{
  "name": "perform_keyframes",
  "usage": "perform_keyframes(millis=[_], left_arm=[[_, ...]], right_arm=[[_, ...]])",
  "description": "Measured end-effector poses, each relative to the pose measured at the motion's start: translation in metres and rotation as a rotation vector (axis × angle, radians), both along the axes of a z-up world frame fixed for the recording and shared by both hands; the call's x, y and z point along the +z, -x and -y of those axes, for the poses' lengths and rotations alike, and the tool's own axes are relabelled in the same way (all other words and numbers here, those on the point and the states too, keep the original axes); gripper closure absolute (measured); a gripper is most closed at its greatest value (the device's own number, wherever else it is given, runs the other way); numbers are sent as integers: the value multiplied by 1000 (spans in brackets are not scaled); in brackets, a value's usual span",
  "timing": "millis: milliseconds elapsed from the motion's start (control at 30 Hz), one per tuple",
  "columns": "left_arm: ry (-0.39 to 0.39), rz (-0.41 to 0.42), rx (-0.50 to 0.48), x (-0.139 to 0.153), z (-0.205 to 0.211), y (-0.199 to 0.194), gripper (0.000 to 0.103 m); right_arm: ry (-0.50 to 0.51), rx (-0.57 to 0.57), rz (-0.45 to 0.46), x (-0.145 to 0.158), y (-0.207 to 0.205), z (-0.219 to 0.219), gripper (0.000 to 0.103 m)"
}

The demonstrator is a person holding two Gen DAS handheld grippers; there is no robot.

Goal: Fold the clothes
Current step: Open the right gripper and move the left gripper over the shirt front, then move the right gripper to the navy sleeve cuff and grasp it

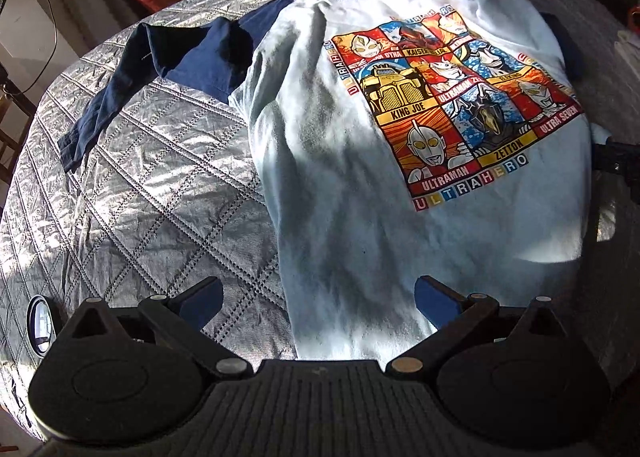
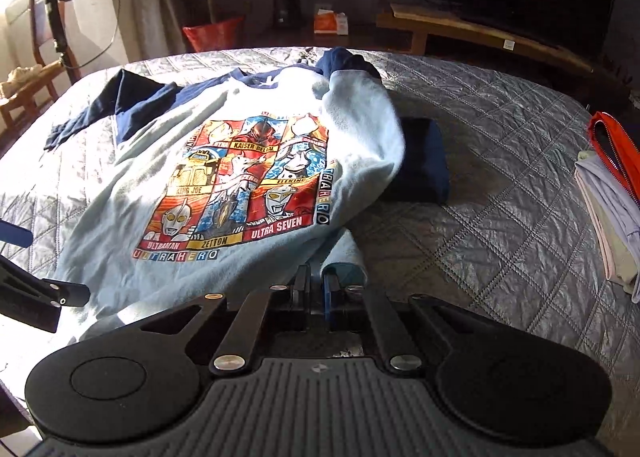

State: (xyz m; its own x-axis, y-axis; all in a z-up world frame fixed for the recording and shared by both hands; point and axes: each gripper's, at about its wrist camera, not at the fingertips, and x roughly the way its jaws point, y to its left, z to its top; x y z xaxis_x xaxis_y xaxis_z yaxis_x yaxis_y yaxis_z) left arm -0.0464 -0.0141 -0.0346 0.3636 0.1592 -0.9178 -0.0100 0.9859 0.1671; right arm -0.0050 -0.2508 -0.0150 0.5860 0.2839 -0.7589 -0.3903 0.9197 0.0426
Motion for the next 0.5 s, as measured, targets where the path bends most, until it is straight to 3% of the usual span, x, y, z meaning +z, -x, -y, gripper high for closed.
perform_keyframes(millis=[167,333,500], left_arm=[[-28,-19,-19,-5,8,-2,1],[-61,-22,-35,-7,14,-3,1],[-106,-17,-45,-8,16,-4,1]], right_arm=[[58,-33,29,23,30,38,96],[223,-23,17,19,60,69,95],[318,-96,112,20,71,84,94]])
